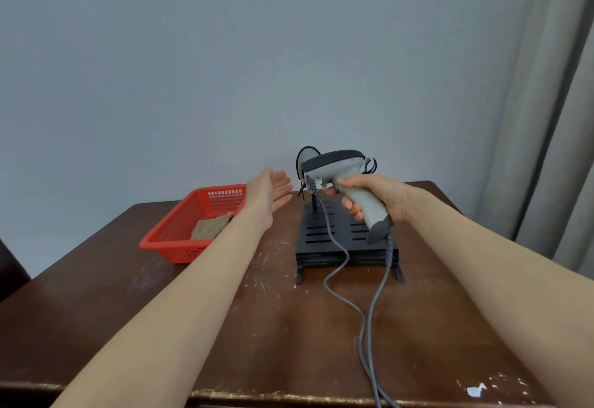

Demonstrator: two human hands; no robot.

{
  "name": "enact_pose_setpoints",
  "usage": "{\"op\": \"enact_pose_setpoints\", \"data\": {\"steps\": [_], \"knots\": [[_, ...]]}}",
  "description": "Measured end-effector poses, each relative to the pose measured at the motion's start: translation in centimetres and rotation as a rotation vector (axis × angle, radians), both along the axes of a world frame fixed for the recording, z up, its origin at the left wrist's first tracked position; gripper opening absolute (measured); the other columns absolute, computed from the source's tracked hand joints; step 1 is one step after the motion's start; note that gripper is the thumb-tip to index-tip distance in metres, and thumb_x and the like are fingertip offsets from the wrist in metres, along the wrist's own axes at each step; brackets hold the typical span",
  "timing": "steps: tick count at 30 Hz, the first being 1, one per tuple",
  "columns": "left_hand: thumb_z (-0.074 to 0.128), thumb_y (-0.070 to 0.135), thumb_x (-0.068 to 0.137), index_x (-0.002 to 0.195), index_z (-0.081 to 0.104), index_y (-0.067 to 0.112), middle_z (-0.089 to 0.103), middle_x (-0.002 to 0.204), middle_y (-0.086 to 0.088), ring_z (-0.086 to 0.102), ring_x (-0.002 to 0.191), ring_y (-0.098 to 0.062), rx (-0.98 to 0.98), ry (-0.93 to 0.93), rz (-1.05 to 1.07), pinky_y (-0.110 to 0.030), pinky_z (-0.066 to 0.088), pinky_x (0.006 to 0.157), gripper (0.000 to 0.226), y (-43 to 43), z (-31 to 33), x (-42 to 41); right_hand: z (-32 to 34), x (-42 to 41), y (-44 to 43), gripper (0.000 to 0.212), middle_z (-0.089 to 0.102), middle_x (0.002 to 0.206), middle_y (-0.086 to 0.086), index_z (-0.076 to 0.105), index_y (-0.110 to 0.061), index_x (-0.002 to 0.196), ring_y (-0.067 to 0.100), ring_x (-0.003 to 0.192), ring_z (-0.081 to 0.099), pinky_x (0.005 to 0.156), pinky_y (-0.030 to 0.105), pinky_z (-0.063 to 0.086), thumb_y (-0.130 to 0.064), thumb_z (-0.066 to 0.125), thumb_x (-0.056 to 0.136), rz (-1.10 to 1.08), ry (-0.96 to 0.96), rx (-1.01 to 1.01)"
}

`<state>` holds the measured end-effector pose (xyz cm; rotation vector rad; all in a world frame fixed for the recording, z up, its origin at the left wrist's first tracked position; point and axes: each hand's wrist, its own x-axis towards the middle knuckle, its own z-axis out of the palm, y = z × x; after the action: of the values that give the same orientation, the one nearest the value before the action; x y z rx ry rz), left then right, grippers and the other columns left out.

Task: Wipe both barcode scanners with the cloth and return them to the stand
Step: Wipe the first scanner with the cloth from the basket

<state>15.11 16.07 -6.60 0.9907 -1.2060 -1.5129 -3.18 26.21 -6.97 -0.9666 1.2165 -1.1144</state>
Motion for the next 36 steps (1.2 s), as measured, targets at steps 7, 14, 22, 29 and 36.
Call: {"op": "enact_pose_setpoints", "data": {"steps": [7, 14, 22, 29, 36], "knots": [[0.034, 0.028, 0.102, 0.105, 0.061, 0.005, 0.065, 0.105, -0.009, 0.063, 0.097, -0.021, -0.008, -0.042, 0.036, -0.028, 0.054, 0.073, 0.035, -0.2, -0.7, 0.1, -0.4, 0.4, -0.2, 0.021, 0.051, 0.053, -0.001, 0.059, -0.014, 0.084, 0.008, 0.043, 0.044, 0.041, 0.018, 0.042, -0.034, 0.063, 0.087, 0.056, 0.094, 0.039], [0.033, 0.028, 0.103, 0.108, 0.06, 0.005, 0.064, 0.109, -0.01, 0.062, 0.1, -0.022, -0.007, -0.061, 0.052, -0.03, 0.053, 0.077, 0.036, -0.5, -0.9, 0.5, -0.4, 0.6, -0.3, 0.024, 0.05, 0.053, -0.002, 0.057, -0.015, 0.08, 0.007, 0.043, 0.044, 0.042, 0.017, 0.041, -0.038, 0.062, 0.088, 0.055, 0.143, 0.036], [0.031, 0.032, 0.103, 0.111, 0.059, 0.004, 0.064, 0.112, -0.011, 0.062, 0.101, -0.022, -0.002, -0.057, 0.049, -0.029, 0.053, 0.074, 0.041, -0.8, -1.1, 0.9, -0.7, 0.7, -0.4, 0.026, 0.05, 0.052, -0.002, 0.057, -0.014, 0.081, 0.007, 0.042, 0.044, 0.04, 0.018, 0.041, -0.039, 0.063, 0.087, 0.043, 0.157, 0.037], [0.03, 0.042, 0.102, 0.114, 0.059, 0.005, 0.063, 0.121, -0.013, 0.062, 0.103, -0.023, 0.026, -0.013, 0.013, -0.032, 0.054, 0.079, 0.049, -1.2, -0.9, 1.3, -0.5, 0.8, -0.3, 0.026, 0.051, 0.054, -0.001, 0.058, -0.015, 0.081, 0.007, 0.043, 0.044, 0.042, 0.018, 0.041, -0.039, 0.063, 0.087, 0.052, 0.173, 0.028], [0.02, 0.072, 0.09, 0.149, 0.026, 0.005, 0.029, 0.155, -0.012, 0.024, 0.144, -0.022, 0.118, 0.172, -0.252, -0.04, 0.024, 0.117, 0.089, -1.0, -0.5, 2.2, -0.5, 0.6, -0.4, 0.035, 0.05, 0.056, 0.0, 0.061, -0.014, 0.103, 0.008, 0.045, 0.044, 0.041, 0.018, 0.042, -0.044, 0.063, 0.085, 0.089, 0.152, -0.005]]}}
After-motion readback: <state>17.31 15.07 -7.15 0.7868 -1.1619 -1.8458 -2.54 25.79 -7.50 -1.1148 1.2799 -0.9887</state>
